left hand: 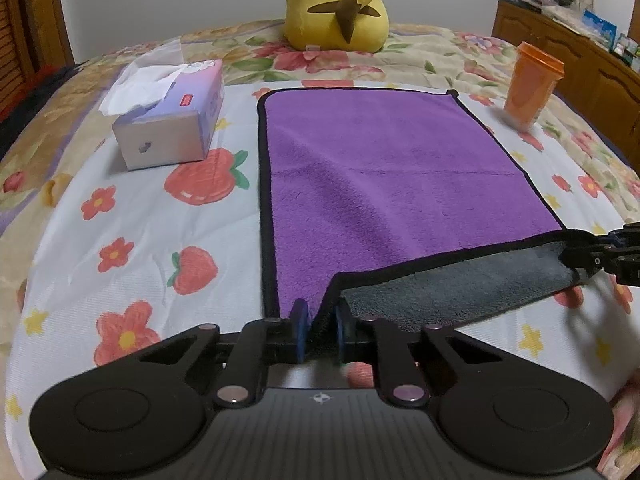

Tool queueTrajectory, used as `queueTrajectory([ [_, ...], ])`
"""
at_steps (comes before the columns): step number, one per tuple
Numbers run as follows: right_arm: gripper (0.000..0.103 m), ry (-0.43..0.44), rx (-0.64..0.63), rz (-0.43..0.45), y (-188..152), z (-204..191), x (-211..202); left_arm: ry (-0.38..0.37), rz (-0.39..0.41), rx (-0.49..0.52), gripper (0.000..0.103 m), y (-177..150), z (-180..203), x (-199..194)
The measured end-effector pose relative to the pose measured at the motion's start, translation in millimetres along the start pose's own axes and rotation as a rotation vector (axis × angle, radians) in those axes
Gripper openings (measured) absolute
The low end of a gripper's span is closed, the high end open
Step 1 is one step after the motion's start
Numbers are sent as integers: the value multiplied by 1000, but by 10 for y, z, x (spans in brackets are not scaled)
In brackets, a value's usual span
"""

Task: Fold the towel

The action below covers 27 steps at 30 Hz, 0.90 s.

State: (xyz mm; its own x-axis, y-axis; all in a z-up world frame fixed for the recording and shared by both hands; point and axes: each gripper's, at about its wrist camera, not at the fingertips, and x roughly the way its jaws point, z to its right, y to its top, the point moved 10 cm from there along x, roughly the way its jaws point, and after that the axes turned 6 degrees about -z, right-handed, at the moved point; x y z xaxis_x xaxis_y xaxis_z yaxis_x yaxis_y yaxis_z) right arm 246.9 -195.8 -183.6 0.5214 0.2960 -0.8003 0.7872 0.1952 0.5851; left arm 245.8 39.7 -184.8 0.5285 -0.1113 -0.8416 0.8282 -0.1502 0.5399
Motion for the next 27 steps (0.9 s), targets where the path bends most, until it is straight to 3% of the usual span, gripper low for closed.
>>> queueTrajectory([
  [2,18,-1,-5,1,1,1,-1,3,5,5,15,3,4,-9],
  [4,9,-1,-10,3,6,1,-3,3,16,7,14,18,9,-34],
  [7,5,-5,-18,13,22,-1,-16,-1,38,6,12,56,21,-89],
  [27,5,6,5,153,348,116,-213,-1,214,-7,10,360,61,-441],
])
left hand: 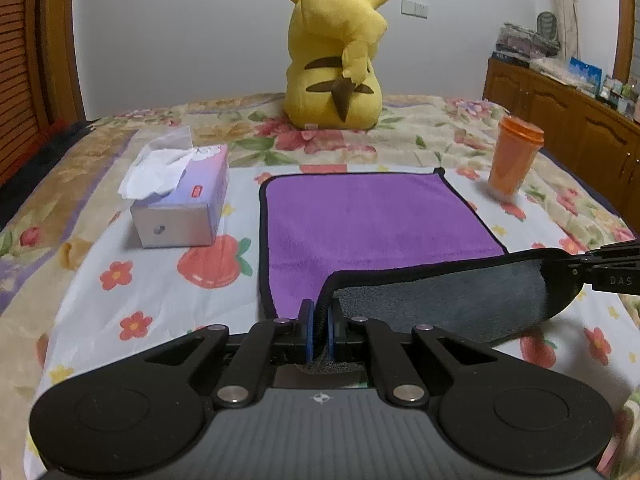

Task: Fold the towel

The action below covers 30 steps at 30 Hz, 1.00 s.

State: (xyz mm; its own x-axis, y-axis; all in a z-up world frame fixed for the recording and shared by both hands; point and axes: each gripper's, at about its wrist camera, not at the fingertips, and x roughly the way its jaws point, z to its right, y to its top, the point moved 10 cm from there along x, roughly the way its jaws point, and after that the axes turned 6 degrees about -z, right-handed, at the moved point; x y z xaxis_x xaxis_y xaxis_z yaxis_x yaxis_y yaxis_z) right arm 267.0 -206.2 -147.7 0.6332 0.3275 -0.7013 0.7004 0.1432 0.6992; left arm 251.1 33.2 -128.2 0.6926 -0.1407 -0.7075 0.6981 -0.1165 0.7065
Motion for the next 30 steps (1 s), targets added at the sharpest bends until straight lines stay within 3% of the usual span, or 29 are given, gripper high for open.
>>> queueTrajectory([
  [12,5,5,-34,67,206,19,-61,3,38,14,9,122,5,36],
  [30,5,4,-85,74,299,40,79,1,50,29,9,271,-22,236],
])
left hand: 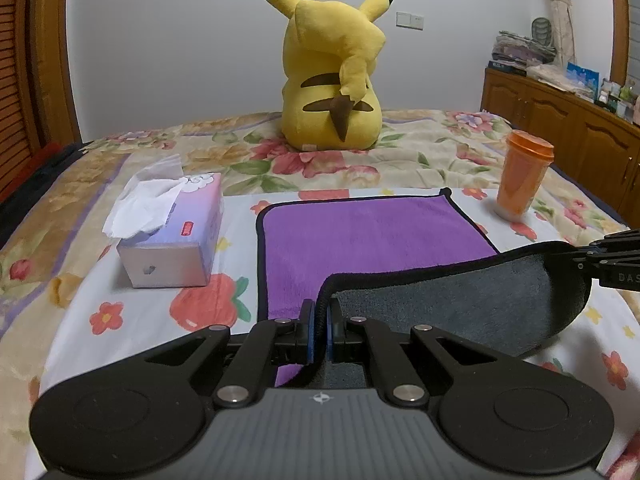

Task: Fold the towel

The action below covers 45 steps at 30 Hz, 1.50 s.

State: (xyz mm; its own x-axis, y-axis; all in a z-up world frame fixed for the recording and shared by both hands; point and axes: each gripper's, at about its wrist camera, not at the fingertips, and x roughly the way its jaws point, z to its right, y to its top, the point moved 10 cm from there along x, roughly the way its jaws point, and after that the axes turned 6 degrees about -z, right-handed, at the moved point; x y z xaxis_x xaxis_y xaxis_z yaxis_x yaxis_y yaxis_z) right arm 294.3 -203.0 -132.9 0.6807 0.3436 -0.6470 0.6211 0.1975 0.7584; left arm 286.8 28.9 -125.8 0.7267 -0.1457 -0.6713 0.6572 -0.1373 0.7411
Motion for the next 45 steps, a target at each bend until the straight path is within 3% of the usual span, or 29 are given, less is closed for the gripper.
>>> queueTrajectory([
  [22,5,3,-51,-40,10,93,363,-13,5,26,8,134,-20,333],
  [32,5,-15,-32,55,213,183,396,-11,35,19,8,312,-39,377],
  [45,5,-18,-28,99,453,266,557,2,92,26,8,635,-73,491],
])
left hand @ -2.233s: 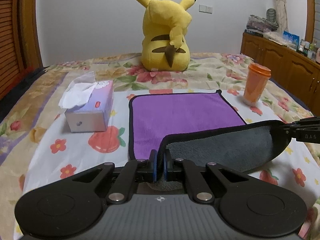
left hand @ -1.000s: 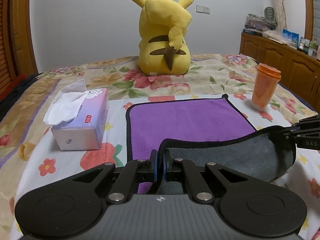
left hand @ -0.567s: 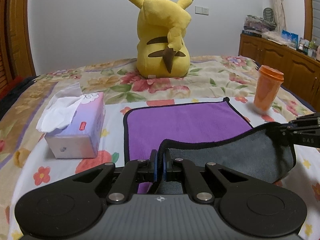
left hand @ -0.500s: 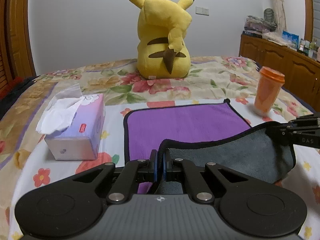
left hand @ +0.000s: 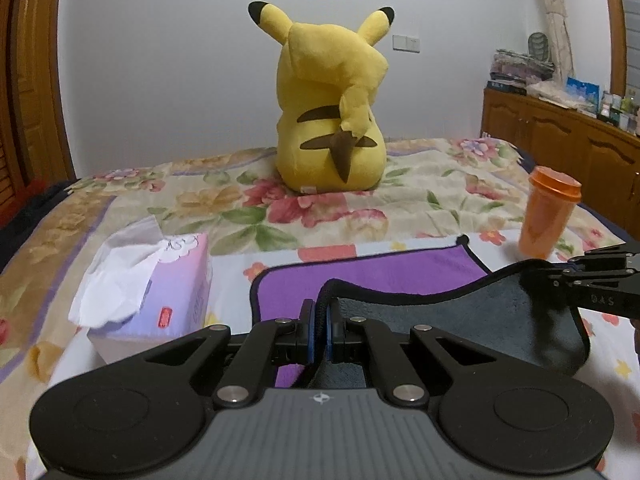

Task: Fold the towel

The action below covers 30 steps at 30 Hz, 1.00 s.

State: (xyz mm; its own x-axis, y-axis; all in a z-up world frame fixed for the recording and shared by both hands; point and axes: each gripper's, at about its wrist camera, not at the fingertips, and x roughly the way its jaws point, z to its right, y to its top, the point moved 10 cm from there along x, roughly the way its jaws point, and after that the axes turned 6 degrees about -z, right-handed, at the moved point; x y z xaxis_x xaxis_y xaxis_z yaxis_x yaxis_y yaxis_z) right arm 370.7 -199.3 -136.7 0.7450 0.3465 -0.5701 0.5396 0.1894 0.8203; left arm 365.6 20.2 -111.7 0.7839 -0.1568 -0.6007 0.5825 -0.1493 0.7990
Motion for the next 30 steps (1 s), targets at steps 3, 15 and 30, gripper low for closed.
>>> queueTrajectory([
  [3,5,-10,-12,5,52,34,45,0,3,-7,8,47,-28,47],
  [15,5,-28,-18,84,409,147,50,10,58,-31,8,346,-158,57],
  [30,5,-105,-15,104,651,366,453,53,94,-75,8,636,-207,490],
])
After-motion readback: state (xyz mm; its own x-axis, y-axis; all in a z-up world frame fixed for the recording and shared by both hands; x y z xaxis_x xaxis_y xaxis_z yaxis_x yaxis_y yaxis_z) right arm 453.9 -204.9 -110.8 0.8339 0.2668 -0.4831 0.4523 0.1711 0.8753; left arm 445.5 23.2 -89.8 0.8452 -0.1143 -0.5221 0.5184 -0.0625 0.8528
